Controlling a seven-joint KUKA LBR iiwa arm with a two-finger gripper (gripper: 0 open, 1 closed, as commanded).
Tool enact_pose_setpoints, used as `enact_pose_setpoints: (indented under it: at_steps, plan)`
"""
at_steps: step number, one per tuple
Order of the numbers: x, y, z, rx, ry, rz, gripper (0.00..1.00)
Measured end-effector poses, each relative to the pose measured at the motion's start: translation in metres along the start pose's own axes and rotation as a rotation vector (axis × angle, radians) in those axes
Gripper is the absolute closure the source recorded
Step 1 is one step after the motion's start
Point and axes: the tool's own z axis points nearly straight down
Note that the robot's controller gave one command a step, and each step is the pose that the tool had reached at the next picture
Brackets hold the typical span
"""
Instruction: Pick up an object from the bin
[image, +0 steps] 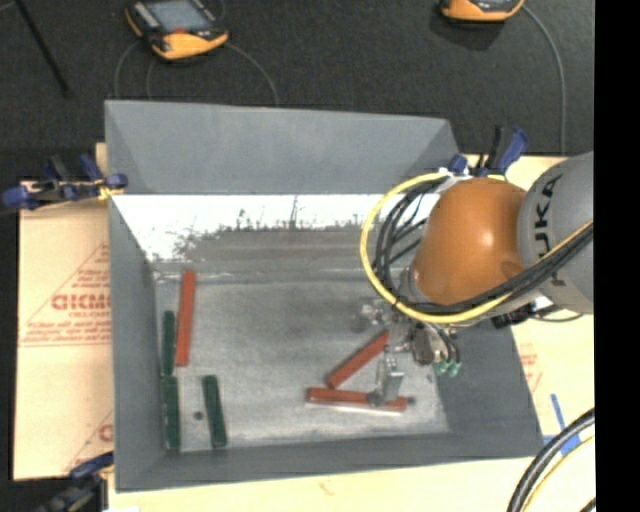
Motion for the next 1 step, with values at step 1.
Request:
enact_pose_setpoints:
  at_steps: [1]
  plan:
    - [0.0052, -0.0074, 0.0681, -0.001, 0.003, 0.09, 0.0]
